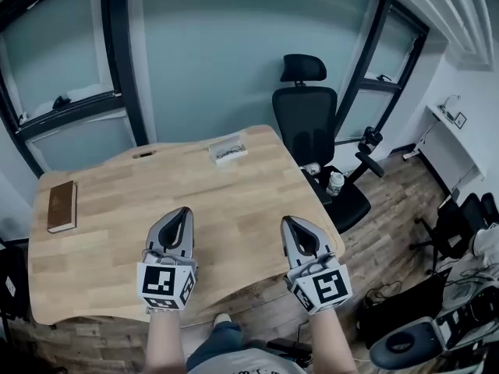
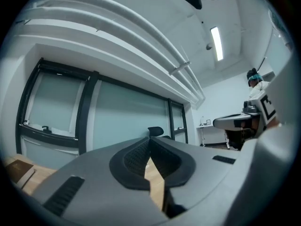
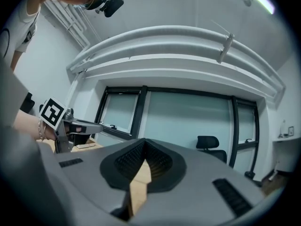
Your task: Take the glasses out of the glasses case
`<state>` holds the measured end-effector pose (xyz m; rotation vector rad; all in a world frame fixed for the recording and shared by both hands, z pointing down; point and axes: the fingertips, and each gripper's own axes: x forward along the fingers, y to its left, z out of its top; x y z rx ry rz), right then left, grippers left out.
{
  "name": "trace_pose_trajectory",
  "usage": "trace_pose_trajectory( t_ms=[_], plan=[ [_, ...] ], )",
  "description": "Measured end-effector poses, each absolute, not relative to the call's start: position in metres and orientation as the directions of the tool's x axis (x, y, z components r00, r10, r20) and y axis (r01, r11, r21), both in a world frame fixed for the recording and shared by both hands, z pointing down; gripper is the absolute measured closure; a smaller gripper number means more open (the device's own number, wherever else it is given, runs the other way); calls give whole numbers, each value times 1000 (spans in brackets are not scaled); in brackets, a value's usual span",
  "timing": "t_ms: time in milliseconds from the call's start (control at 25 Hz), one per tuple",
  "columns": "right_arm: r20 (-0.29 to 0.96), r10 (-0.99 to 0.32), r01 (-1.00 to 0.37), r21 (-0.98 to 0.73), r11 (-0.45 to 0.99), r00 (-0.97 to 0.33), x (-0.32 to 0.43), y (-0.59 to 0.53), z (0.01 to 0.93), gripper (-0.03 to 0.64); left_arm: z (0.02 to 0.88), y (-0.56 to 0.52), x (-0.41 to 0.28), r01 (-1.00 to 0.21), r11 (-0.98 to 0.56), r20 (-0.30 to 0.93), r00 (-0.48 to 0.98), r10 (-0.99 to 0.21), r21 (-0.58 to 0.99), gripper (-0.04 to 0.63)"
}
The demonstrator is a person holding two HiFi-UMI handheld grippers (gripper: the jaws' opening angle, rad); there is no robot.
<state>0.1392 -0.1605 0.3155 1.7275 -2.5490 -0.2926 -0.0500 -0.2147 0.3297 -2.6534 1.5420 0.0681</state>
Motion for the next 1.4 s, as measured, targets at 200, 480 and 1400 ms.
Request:
trace_pose_trajectory(
  t_ms=[200, 480, 1400],
  plan=[
    [-44, -919, -903, 210, 374, -391, 135, -232, 315, 606, 325, -284, -48, -870, -490, -73, 492, -867, -43, 578],
    [9, -900, -872, 241, 426, -436, 140, -311, 328, 606, 341, -346, -38, -882, -469, -38, 470, -882, -44, 580],
    [621, -454, -270, 371, 888, -639, 127, -597, 506, 508, 429, -511, -20, -963, -270, 151, 268, -952, 4, 578]
  ],
)
